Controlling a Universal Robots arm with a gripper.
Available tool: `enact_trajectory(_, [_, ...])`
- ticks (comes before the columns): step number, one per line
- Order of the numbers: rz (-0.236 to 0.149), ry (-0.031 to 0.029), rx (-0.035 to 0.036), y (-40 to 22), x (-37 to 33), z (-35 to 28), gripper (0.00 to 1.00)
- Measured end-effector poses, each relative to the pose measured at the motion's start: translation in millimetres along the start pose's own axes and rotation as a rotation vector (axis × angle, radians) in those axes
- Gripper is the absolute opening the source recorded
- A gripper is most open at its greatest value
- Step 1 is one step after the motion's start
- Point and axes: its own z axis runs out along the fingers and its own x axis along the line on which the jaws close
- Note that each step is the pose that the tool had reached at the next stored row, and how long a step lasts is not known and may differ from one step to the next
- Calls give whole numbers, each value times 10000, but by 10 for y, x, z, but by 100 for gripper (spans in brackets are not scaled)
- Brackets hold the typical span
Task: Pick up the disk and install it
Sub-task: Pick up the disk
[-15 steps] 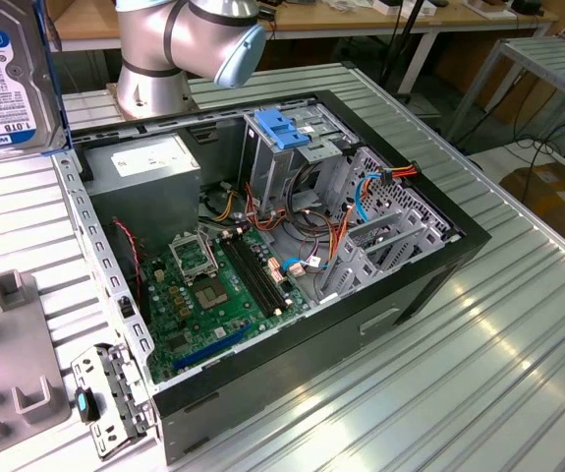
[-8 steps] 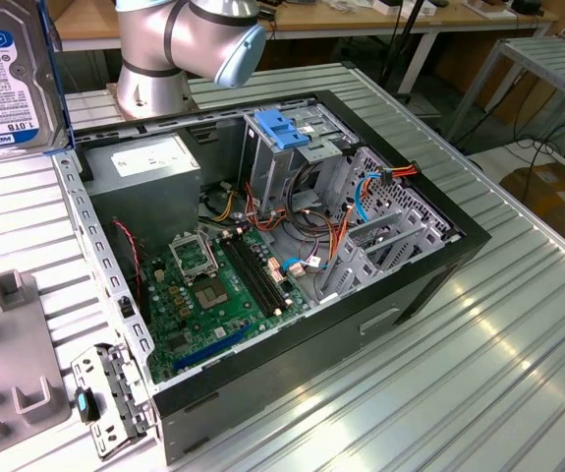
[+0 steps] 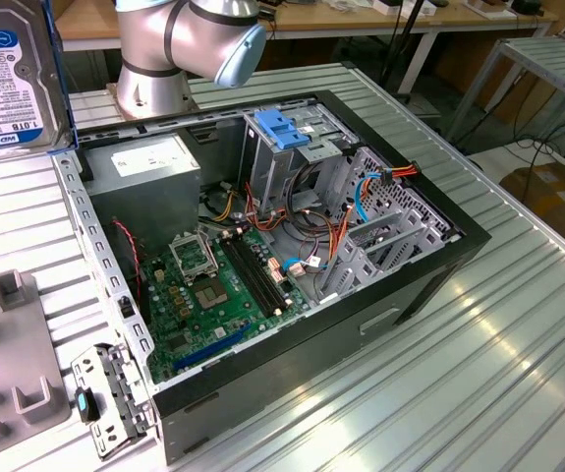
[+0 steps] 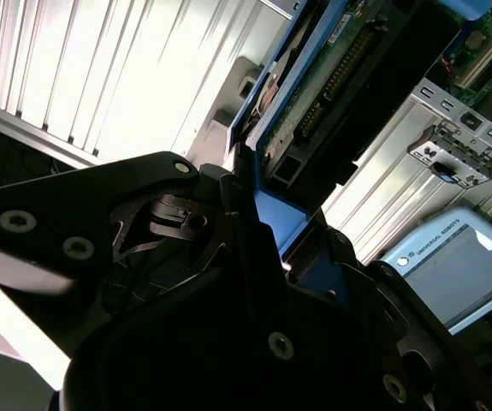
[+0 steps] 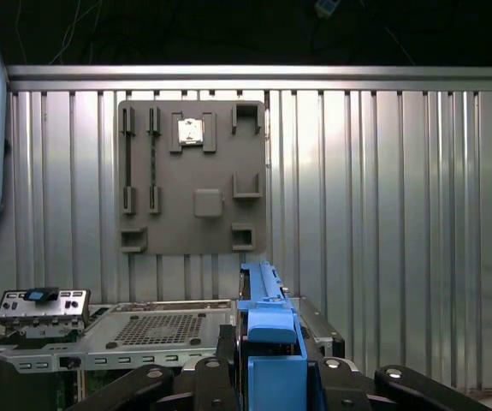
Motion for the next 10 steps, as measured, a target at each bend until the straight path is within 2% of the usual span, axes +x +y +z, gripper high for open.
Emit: enact_trajectory(10, [0, -1, 16, -22, 0, 2, 37])
